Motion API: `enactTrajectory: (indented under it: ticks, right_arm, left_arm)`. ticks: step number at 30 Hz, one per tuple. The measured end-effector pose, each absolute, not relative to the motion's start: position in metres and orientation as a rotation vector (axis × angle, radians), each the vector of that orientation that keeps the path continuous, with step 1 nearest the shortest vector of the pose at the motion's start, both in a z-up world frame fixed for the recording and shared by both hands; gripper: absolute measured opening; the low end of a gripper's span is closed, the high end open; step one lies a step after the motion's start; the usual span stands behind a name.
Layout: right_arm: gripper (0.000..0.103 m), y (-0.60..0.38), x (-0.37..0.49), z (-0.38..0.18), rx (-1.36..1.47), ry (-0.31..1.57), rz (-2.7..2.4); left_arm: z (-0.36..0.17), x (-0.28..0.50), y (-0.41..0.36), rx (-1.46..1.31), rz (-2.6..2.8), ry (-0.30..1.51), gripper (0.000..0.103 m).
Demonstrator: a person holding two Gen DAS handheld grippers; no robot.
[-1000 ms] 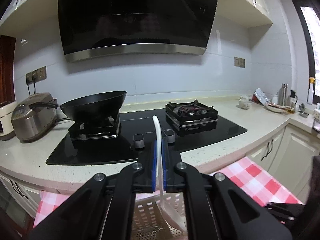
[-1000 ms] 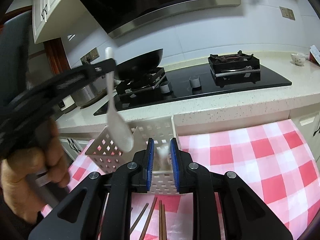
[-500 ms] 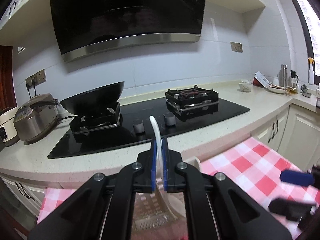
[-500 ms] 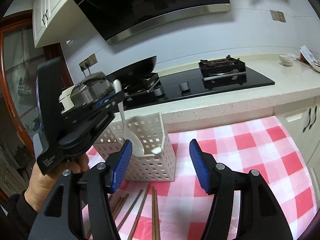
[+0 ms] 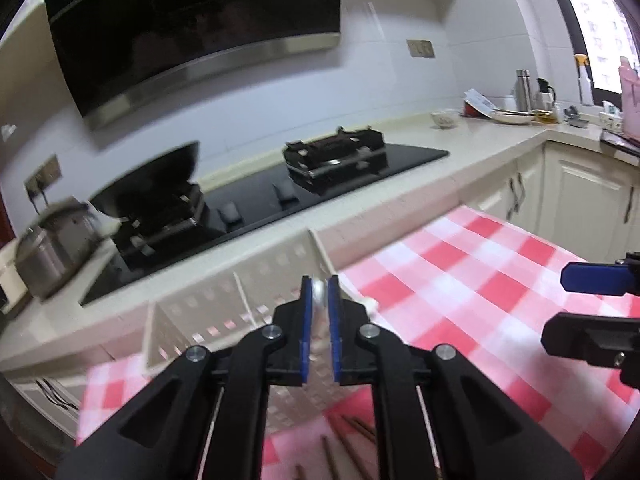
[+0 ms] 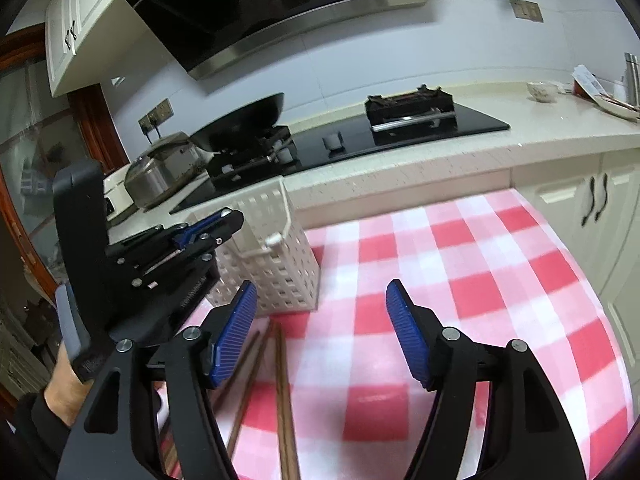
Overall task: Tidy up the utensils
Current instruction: 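Move the right gripper back to the chopsticks and close on one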
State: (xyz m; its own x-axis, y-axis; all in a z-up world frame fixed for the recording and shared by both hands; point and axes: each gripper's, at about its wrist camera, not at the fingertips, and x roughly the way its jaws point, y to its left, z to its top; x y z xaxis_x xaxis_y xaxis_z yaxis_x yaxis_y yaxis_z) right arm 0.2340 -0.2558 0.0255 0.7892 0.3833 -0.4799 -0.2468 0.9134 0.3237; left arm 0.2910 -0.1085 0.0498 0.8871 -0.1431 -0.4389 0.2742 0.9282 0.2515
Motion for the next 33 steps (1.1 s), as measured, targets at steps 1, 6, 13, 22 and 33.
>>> enactTrajectory:
  ticks: [1,6,13,22,33]
  right_arm:
    - [0.064,-0.259,0.231,0.023,0.247,0.574,0.331]
    - [0.065,-0.266,0.215,0.011,0.246,0.597,0.299]
    - [0.071,-0.253,0.191,-0.012,0.204,0.643,0.319]
    - [0.074,-0.222,0.182,-0.029,0.077,0.674,0.304]
    - [0.073,-0.206,0.203,-0.059,-0.036,0.807,0.278]
  left_arm:
    - [0.048,0.288,-0.108,0.31,-0.229,0.437,0.01]
    - [0.042,0.263,-0.092,0.22,-0.262,0.466,0.034]
    - [0.042,0.196,-0.045,0.041,-0.236,0.48,0.042]
    - [-0.004,0.141,0.031,-0.131,-0.118,0.688,0.042]
    - [-0.041,0.155,0.037,-0.105,-0.097,0.848,0.028]
